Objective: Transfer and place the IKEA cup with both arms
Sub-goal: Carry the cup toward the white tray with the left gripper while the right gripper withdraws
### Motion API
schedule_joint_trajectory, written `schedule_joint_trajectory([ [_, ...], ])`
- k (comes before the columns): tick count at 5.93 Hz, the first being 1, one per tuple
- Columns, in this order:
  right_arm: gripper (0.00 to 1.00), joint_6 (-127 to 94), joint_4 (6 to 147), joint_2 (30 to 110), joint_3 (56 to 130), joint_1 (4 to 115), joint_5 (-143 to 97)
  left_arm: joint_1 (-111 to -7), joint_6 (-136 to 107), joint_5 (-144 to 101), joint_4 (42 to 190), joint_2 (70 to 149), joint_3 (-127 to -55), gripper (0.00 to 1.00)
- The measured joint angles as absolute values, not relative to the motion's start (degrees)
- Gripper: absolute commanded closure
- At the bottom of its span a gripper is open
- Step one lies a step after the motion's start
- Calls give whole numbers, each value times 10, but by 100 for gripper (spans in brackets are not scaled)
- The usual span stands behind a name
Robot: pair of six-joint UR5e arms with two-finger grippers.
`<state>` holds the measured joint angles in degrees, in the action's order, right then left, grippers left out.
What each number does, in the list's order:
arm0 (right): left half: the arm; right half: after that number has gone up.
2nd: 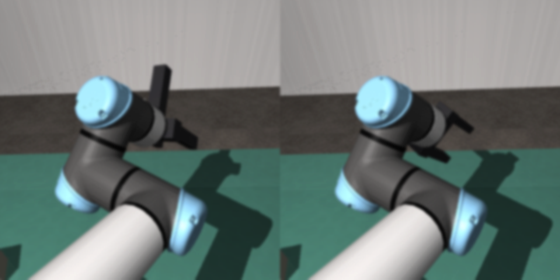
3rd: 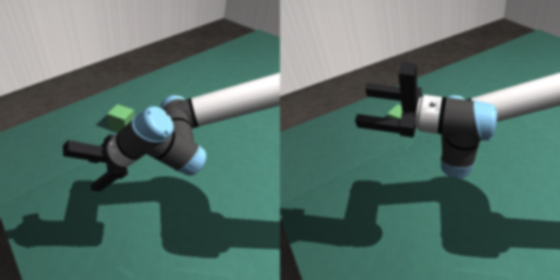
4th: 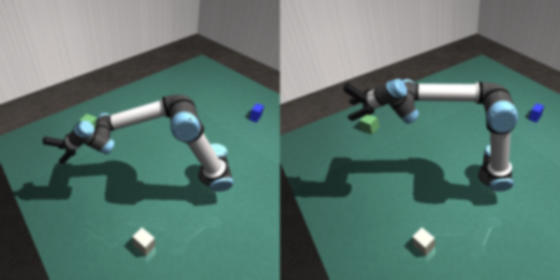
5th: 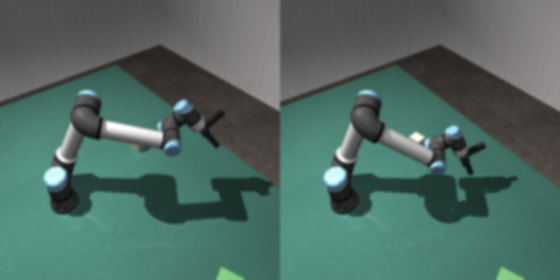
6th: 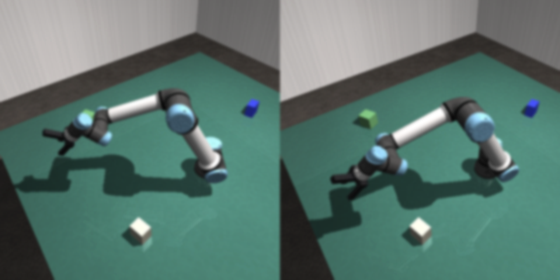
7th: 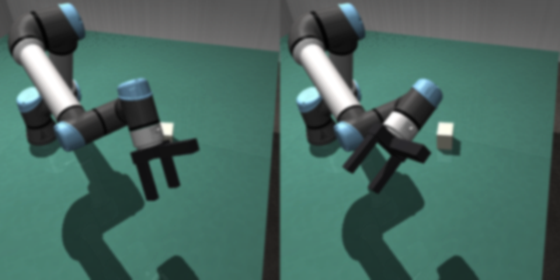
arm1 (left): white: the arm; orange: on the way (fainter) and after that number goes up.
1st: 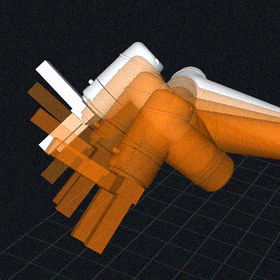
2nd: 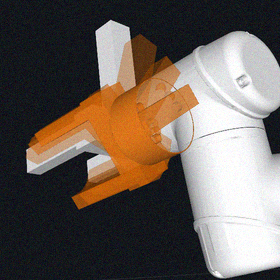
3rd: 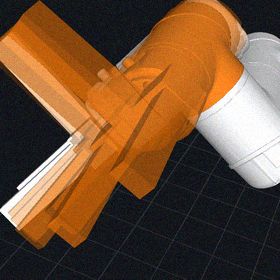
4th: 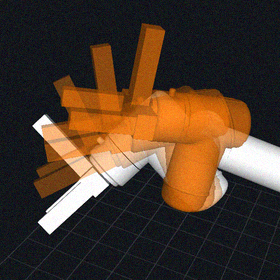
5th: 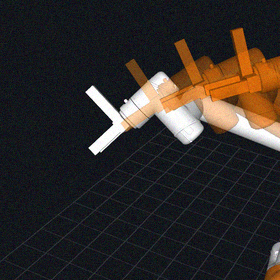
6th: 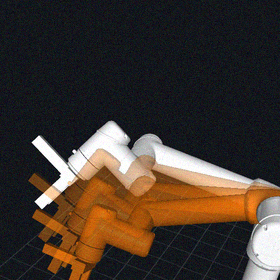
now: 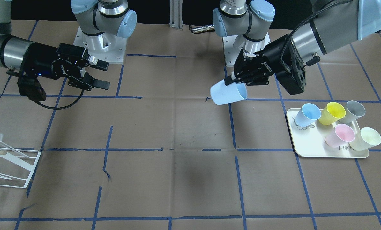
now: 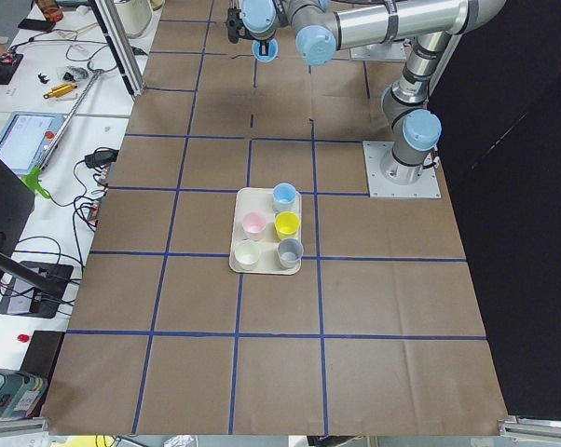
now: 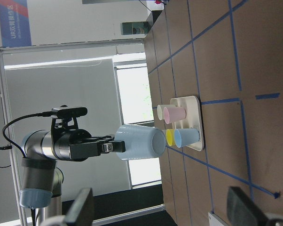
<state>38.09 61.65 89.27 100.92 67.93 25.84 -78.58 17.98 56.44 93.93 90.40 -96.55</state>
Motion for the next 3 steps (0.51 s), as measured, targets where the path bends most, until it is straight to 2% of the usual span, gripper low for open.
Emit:
schedule_joint_trajectory([
  [1,0,274,708,894,976,682,355,-783,195,709,908,919,-970,99],
  [3,0,95,879,908,954,738,551,-760,221,912,825,975,-981,100],
])
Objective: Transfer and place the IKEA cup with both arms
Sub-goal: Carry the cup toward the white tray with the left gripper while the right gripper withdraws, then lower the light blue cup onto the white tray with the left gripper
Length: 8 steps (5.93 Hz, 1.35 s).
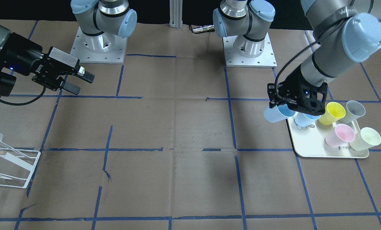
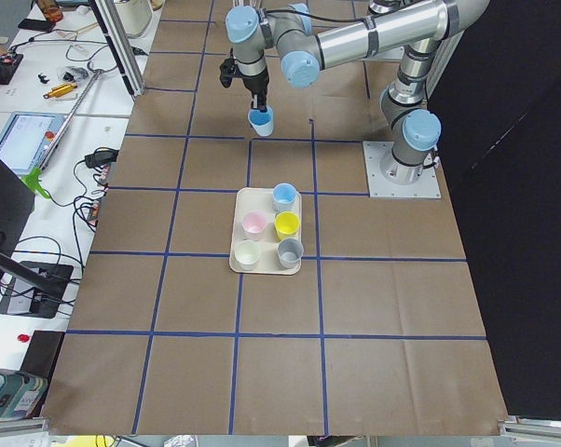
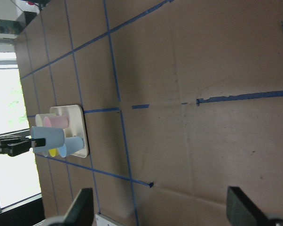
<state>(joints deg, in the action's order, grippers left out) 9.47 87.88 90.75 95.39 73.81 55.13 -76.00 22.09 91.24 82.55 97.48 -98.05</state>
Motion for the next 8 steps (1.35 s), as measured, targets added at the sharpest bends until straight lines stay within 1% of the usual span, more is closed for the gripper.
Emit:
schedule_joint_trajectory([
  [1,0,37,931,915,951,780,665,-726,224,949,781,1006,-988,100],
  [2,0,-11,952,919,939,828,771,-698,225,966,746,1034,-993,100],
  [3,0,-50,957,918,919,874,854,-685,224,975,711,1065,-996,98],
  [5,0,-82,946,917,900,916,909,-683,221,985,672,1106,-998,97],
  [7,0,-86,935,913,898,917,911,-679,221,1007,671,1118,-1006,92],
  [8,0,-86,917,912,896,914,902,-678,220,1011,672,1118,-1011,52],
])
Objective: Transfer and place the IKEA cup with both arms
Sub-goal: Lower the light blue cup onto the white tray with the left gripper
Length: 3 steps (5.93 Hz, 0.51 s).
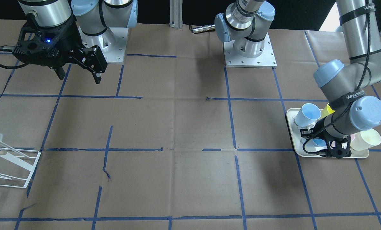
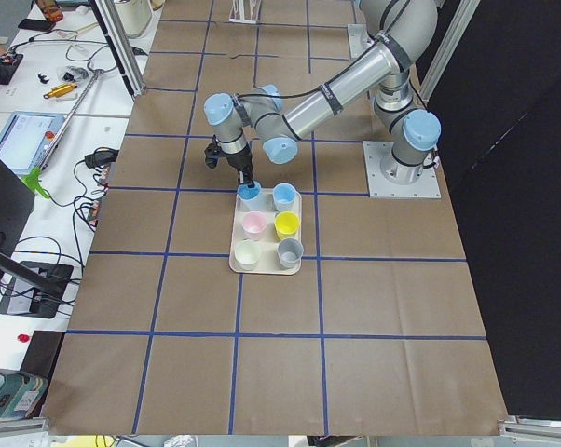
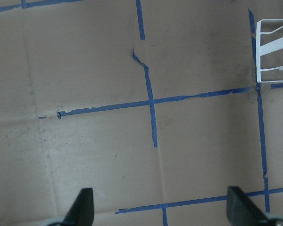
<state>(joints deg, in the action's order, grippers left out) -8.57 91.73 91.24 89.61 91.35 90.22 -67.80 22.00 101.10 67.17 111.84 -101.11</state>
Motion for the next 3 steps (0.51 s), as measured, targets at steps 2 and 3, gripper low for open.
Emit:
schedule_joint_trajectory([
  [2,0,-86,895,911,891,905,889,-677,222,1014,672,1120,-1016,1],
  [3,0,-86,893,911,891,901,893,-676,223,1015,673,1117,-1016,1],
])
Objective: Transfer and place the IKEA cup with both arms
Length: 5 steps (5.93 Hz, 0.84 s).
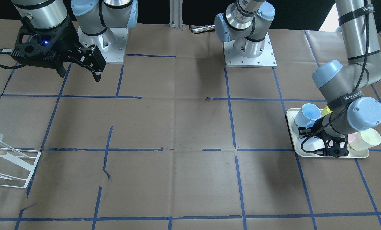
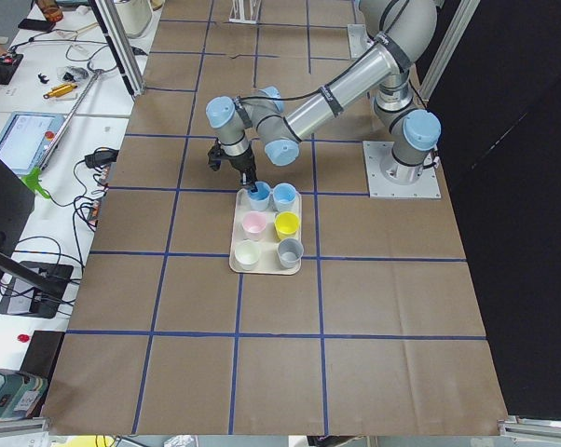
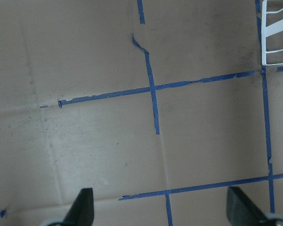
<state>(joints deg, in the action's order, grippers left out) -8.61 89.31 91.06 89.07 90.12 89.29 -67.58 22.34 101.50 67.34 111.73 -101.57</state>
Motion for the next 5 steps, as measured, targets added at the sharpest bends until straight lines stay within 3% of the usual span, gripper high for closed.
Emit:
schedule_joint_trajectory([
  [3,0,-87,901,912,895,899,903,-694,222,999,781,1039,-981,1],
  [5,0,-85,902,912,895,900,904,-759,138,935,881,970,-931,1],
])
